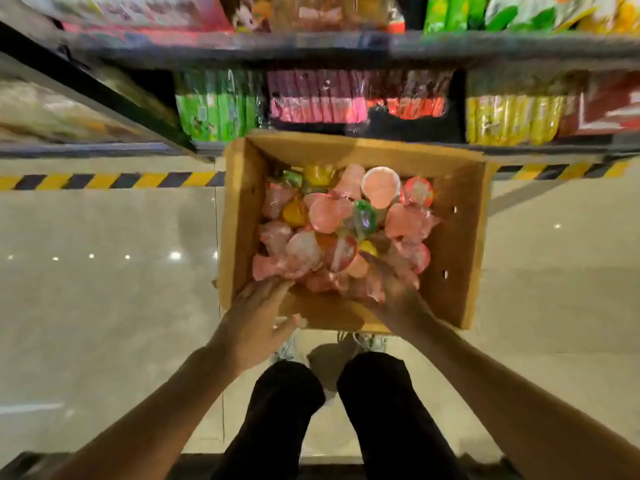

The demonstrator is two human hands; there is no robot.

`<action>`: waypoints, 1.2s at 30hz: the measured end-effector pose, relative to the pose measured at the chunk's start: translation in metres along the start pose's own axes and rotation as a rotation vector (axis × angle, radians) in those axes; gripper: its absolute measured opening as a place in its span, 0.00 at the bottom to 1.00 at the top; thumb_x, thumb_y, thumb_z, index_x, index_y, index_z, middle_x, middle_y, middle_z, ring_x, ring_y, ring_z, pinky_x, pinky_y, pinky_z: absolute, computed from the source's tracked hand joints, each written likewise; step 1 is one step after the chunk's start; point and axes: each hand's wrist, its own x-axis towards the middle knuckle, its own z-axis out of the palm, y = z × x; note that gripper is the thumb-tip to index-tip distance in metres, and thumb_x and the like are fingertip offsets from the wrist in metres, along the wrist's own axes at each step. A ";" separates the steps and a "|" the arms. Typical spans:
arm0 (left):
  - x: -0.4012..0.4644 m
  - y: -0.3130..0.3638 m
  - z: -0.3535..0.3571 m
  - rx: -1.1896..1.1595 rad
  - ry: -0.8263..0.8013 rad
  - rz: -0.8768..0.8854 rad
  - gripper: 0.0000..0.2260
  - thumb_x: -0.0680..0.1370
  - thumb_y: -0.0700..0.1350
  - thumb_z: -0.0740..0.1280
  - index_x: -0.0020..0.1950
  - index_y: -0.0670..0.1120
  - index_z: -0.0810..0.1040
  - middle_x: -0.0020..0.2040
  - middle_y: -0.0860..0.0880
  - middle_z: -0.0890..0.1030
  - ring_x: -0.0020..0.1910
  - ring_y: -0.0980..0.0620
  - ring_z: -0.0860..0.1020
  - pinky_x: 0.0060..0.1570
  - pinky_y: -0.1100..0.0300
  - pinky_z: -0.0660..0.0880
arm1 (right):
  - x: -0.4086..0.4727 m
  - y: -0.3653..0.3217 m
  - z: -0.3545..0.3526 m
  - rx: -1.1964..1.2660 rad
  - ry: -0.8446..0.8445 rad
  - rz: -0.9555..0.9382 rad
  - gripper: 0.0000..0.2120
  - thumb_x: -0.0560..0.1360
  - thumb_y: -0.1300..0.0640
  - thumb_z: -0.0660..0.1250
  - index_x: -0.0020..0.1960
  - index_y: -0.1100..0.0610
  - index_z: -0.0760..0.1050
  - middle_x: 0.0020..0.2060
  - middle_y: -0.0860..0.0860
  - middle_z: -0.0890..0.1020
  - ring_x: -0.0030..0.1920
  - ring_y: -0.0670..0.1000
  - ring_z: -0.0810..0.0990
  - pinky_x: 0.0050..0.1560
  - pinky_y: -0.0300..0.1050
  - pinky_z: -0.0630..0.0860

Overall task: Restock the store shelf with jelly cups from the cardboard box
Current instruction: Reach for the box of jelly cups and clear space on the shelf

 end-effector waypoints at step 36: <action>0.028 -0.028 -0.015 -1.254 0.321 -0.499 0.26 0.71 0.34 0.77 0.67 0.48 0.77 0.56 0.50 0.85 0.53 0.54 0.85 0.43 0.63 0.81 | 0.078 -0.063 0.053 0.088 -0.152 0.193 0.31 0.76 0.50 0.74 0.75 0.45 0.66 0.60 0.51 0.81 0.58 0.52 0.82 0.55 0.45 0.78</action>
